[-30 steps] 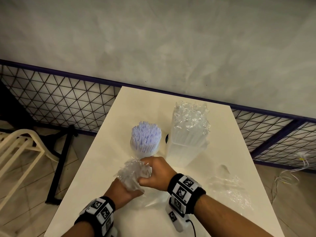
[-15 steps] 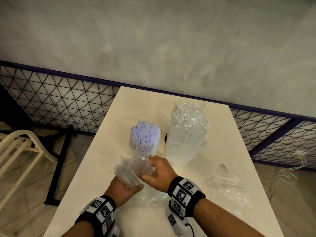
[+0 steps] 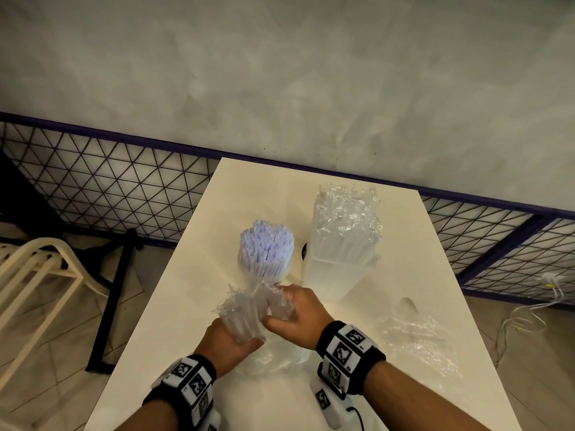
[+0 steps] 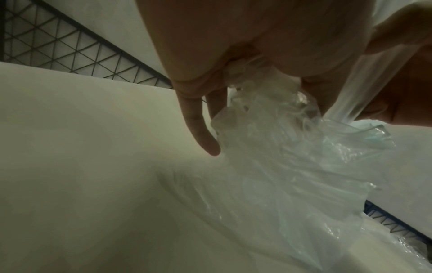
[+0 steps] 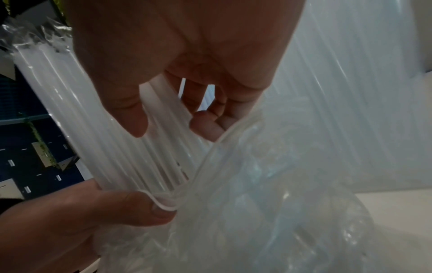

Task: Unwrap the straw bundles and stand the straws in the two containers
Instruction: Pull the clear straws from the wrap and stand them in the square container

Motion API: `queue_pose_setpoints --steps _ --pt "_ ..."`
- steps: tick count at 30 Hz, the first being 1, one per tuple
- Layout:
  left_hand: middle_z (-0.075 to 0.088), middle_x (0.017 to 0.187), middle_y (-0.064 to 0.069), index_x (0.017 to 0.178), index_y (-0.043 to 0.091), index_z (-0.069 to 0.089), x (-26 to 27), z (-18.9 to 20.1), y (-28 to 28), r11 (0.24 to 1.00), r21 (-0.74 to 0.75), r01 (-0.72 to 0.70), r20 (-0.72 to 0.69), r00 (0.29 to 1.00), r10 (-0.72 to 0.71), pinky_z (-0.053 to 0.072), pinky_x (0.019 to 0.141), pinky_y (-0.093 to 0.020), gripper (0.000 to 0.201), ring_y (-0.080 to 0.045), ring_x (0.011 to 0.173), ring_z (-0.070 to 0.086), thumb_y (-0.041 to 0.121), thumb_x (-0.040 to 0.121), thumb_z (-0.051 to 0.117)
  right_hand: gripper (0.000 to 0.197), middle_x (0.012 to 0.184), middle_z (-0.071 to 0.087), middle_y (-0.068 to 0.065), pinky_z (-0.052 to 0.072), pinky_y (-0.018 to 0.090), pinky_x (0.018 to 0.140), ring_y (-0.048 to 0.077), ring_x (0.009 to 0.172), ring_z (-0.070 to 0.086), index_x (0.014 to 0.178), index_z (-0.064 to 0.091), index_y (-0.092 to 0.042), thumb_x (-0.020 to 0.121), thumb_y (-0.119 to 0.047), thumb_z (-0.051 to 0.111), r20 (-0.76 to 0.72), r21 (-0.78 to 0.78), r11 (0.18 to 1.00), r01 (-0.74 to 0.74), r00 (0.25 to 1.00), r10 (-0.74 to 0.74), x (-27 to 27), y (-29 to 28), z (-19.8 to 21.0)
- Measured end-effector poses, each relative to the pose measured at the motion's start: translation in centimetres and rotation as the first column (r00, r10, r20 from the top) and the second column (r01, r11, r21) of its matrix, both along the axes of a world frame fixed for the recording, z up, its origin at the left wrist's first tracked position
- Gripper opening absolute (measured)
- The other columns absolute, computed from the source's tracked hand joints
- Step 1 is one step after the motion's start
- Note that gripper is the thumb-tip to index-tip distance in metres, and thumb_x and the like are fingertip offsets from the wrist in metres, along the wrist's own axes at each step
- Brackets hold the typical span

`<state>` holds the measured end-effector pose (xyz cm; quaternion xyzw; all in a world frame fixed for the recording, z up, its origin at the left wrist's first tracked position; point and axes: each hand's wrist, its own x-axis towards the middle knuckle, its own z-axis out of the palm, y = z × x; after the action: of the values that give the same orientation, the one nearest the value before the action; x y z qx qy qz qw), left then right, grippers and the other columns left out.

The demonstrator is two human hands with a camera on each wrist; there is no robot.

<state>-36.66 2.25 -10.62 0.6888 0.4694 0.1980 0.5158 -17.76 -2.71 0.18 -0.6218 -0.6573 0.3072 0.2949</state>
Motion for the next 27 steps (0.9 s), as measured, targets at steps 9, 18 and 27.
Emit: queue_pose_setpoints --steps 9,18,27 --pt "0.07 0.095 0.02 0.095 0.039 0.069 -0.3 0.3 -0.4 1.0 0.005 0.027 0.03 0.999 -0.027 0.054 0.086 -0.03 0.038 -0.001 0.09 0.067 0.051 0.059 0.077 0.023 0.07 0.067 0.004 0.055 0.039 0.065 0.018 0.062 0.061 0.079 0.064 -0.015 0.079 -0.038 0.066 -0.118 -0.07 0.987 0.143 0.982 -0.151 0.7 -0.3 1.0" --pt "0.073 0.085 0.009 0.09 0.038 0.069 -0.5 -1.1 0.6 0.997 -0.013 0.07 -0.003 0.998 -0.07 0.054 0.08 -0.027 0.037 -0.005 0.083 0.069 0.059 0.059 0.075 0.019 0.079 0.072 0.014 0.055 0.037 0.042 0.029 0.058 0.067 0.089 0.073 -0.01 0.084 -0.029 0.076 -0.095 0.181 0.969 0.17 0.983 -0.154 7.5 1.5 15.0" --pt "0.071 0.081 0.004 0.089 0.031 0.067 -0.7 -3.7 1.3 0.995 -0.04 0.091 -0.079 0.992 -0.094 0.058 0.078 -0.04 0.048 -0.011 0.079 0.07 0.068 0.06 0.076 0.016 0.081 0.073 0.007 0.052 0.03 0.05 0.022 0.06 0.064 0.09 0.074 -0.021 0.08 -0.033 0.079 -0.038 0.22 0.938 0.268 0.963 -0.266 13.4 2.8 19.1"
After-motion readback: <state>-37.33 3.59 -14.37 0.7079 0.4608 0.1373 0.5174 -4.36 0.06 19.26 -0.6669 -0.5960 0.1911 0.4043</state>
